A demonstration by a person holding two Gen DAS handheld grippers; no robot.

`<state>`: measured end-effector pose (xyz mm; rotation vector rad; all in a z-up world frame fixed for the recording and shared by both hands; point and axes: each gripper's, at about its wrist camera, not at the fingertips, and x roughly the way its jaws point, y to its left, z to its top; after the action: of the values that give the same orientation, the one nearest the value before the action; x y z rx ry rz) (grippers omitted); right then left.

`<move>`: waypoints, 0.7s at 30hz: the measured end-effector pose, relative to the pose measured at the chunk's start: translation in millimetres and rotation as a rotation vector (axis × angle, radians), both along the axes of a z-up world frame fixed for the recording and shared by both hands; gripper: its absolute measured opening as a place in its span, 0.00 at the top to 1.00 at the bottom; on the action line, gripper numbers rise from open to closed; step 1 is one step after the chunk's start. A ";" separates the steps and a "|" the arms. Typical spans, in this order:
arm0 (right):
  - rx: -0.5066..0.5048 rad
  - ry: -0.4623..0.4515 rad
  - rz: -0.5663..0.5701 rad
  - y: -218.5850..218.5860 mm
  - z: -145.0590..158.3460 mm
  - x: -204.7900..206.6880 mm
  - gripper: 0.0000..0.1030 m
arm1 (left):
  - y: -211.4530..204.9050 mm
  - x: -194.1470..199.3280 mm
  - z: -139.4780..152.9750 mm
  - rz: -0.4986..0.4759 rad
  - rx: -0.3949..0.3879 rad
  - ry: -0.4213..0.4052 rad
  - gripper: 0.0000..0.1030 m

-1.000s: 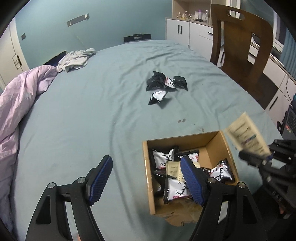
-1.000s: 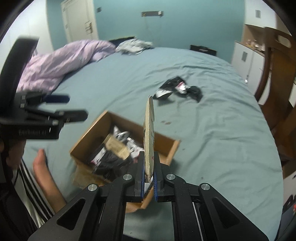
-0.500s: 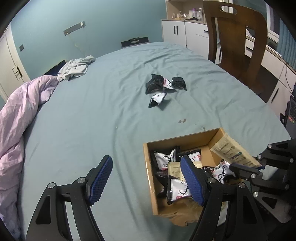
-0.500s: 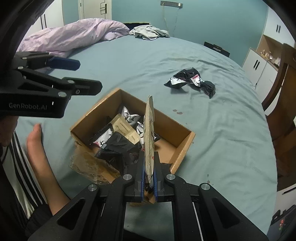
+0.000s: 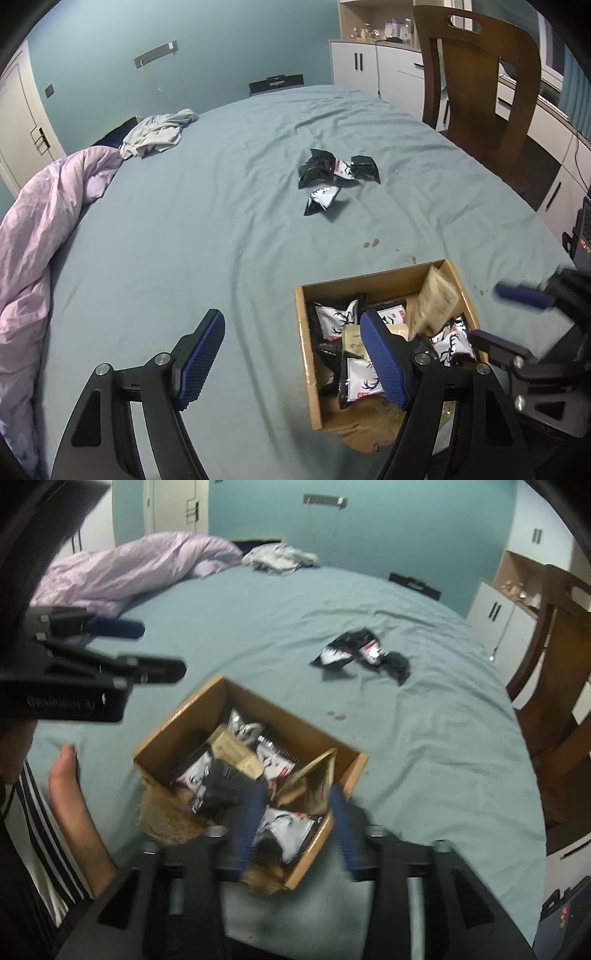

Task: Organize snacks
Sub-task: 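Lower the tan packet into the box and open the right gripper, then move the open right gripper to the remaining packets and grasp a black packet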

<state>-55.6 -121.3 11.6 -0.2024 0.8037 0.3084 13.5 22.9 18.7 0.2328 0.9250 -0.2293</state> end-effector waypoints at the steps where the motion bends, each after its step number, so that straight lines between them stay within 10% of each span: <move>1: 0.003 -0.027 -0.014 -1.5 3.6 -3.3 0.36 | -0.1 0.0 0.0 0.000 0.001 -0.001 0.26; 7: 0.062 -0.155 -0.118 -21.2 20.6 -21.7 0.16 | 0.7 -0.5 2.0 0.009 -0.005 -0.008 0.26; 21: 0.115 -0.108 -0.399 -61.3 15.6 -7.1 0.15 | -6.9 -9.8 9.1 -0.015 0.009 -0.034 0.25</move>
<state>-62.7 -182.6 27.1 0.0511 0.6994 -0.0324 3.7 16.0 27.8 0.2515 0.8909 -0.2347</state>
